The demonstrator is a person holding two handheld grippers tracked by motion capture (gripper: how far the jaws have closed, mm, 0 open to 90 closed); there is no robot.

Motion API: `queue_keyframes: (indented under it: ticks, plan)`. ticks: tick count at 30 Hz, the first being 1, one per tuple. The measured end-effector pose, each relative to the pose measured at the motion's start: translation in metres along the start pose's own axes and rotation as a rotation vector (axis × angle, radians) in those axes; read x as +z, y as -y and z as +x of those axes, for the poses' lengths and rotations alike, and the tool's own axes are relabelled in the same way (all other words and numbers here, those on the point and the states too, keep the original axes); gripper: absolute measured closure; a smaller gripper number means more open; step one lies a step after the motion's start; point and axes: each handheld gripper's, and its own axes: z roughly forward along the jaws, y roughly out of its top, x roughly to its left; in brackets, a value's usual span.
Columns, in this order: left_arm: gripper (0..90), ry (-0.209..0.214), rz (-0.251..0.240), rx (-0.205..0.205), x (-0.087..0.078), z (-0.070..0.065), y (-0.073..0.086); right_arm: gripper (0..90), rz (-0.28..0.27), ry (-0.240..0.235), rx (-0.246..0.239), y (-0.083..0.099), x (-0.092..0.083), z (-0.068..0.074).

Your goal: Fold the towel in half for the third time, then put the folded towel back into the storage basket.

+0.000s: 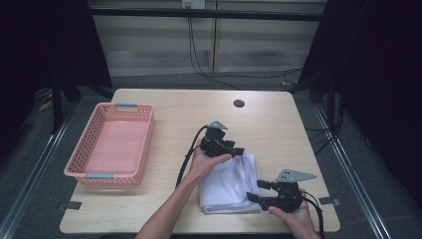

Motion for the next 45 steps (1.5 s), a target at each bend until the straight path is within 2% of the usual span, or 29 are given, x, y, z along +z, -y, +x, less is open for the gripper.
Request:
queue_keyframes:
  ticks: [4,8,9,11,14,15,16,17,19,21,24,26,28,30,32,34,35,36,37,38,40,41,42,44,45]
  plan:
    - [41.3,-0.013,0.002,0.028,-0.017,-0.003,0.004,28.3,-0.001,0.068,-0.012,-0.012,0.004,-0.008]
    - [45.4,-0.028,0.014,0.063,-0.035,-0.006,0.019,25.5,0.003,0.123,-0.021,-0.032,0.018,-0.022]
    - [46.3,-0.037,0.023,0.066,-0.040,-0.007,0.023,25.0,-0.002,0.127,-0.020,-0.038,0.022,-0.025]
    - [48.3,-0.023,0.029,0.051,-0.049,-0.008,0.032,23.9,0.005,0.137,-0.025,-0.050,0.033,-0.029]
    - [49.6,-0.029,0.074,0.077,-0.061,-0.014,0.049,23.1,0.015,0.157,-0.034,-0.064,0.052,-0.037]
    - [49.4,-0.018,0.087,0.074,-0.068,-0.018,0.061,22.7,0.017,0.168,-0.036,-0.067,0.058,-0.040]
    - [48.1,-0.018,0.087,0.074,-0.068,-0.018,0.061,22.7,0.017,0.168,-0.036,-0.067,0.058,-0.040]
    - [47.2,-0.023,0.118,0.092,-0.070,-0.022,0.070,23.4,0.051,0.197,-0.026,-0.071,0.074,-0.049]
    - [45.2,-0.010,0.146,0.108,-0.074,-0.029,0.080,26.2,0.062,0.193,-0.020,-0.071,0.082,-0.055]
    - [44.1,-0.001,0.167,0.139,-0.079,-0.037,0.091,41.8,0.072,0.237,-0.033,-0.068,0.086,-0.057]
    - [41.1,-0.008,0.183,0.157,-0.083,-0.044,0.105,58.8,0.083,0.273,-0.001,-0.064,0.082,-0.062]
    - [37.6,-0.013,0.214,0.172,-0.083,-0.045,0.110,65.2,0.086,0.267,0.005,-0.062,0.076,-0.065]
    - [35.7,-0.010,0.215,0.175,-0.082,-0.046,0.114,69.5,0.090,0.249,0.003,-0.059,0.072,-0.068]
    - [34.8,-0.016,0.220,0.165,-0.080,-0.046,0.116,69.7,0.101,0.248,-0.010,-0.055,0.073,-0.070]
    - [32.8,-0.020,0.220,0.161,-0.080,-0.047,0.117,65.0,0.110,0.244,-0.021,-0.051,0.075,-0.071]
    - [32.5,-0.025,0.221,0.152,-0.082,-0.049,0.117,54.7,0.119,0.228,-0.029,-0.049,0.077,-0.074]
    - [31.1,-0.018,0.225,0.146,-0.084,-0.049,0.117,45.2,0.118,0.240,-0.036,-0.050,0.077,-0.075]
    - [30.5,-0.018,0.234,0.129,-0.085,-0.049,0.119,39.2,0.123,0.246,-0.029,-0.050,0.077,-0.077]
    - [30.0,-0.010,0.258,0.122,-0.088,-0.048,0.122,35.9,0.118,0.225,-0.018,-0.050,0.077,-0.080]
    - [29.2,-0.009,0.251,0.108,-0.090,-0.048,0.126,31.2,0.111,0.213,-0.003,-0.050,0.077,-0.082]
    - [29.3,-0.007,0.276,0.108,-0.093,-0.048,0.134,26.8,0.114,0.185,0.002,-0.052,0.078,-0.083]
    - [28.9,-0.003,0.269,0.122,-0.093,-0.048,0.137,25.3,0.117,0.162,0.000,-0.053,0.079,-0.083]
    - [29.3,-0.021,0.278,0.122,-0.094,-0.049,0.137,22.6,0.116,0.140,0.002,-0.055,0.080,-0.083]
    - [28.0,-0.012,0.266,0.112,-0.092,-0.050,0.137,19.1,0.122,0.138,0.010,-0.058,0.084,-0.080]
    - [27.2,-0.022,0.277,0.137,-0.088,-0.050,0.134,18.6,0.129,0.144,-0.002,-0.057,0.085,-0.079]
